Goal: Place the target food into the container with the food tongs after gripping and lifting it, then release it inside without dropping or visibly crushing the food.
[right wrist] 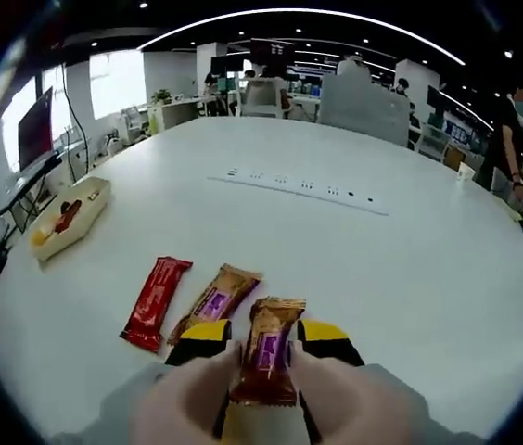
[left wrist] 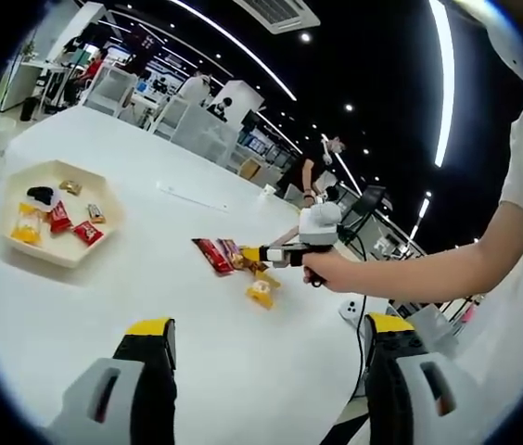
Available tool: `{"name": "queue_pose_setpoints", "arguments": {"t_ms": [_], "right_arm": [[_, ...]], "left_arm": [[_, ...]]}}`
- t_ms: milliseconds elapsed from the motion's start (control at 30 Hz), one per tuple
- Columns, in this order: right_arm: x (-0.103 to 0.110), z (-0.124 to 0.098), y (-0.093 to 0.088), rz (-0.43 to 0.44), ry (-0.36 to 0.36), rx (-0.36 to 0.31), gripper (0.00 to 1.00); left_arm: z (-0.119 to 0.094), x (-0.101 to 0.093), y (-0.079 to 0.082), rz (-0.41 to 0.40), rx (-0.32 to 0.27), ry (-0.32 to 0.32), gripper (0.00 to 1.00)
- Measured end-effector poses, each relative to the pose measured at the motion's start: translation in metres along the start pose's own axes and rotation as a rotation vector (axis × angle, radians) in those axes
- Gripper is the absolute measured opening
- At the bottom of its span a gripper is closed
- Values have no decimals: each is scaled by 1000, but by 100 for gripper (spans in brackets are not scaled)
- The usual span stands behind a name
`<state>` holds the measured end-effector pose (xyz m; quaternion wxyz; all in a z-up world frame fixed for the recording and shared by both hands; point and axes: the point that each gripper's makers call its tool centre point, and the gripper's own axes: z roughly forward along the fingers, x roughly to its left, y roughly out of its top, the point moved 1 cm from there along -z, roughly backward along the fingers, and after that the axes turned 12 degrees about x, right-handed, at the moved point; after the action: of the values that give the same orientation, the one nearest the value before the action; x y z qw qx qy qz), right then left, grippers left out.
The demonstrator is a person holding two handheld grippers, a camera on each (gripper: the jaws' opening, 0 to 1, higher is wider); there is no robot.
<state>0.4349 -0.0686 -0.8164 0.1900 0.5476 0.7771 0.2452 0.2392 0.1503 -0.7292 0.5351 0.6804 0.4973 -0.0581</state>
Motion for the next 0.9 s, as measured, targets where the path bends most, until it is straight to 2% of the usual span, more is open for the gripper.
{"name": "queue_pose_setpoints", "arguments": {"t_ms": [133,333,533,667,900], "right_arm": [[0,1,0,10,-6,16,28],[0,1,-1,35,-28,-1,28],[3,2,-2,10,-25,-3,29],[1,1,-1,31,-24,-11,27],[2,2,0,40,-26,21,20]], "left_arm": [[-2,0,1,3,-5,0,84],[-7,2,1,1,-9,17,83],[-7,0,-2,7,0,13,82],[-8,-1,-3,10,1,11,82],[-9,-2,-5,15,4,13,81]]}}
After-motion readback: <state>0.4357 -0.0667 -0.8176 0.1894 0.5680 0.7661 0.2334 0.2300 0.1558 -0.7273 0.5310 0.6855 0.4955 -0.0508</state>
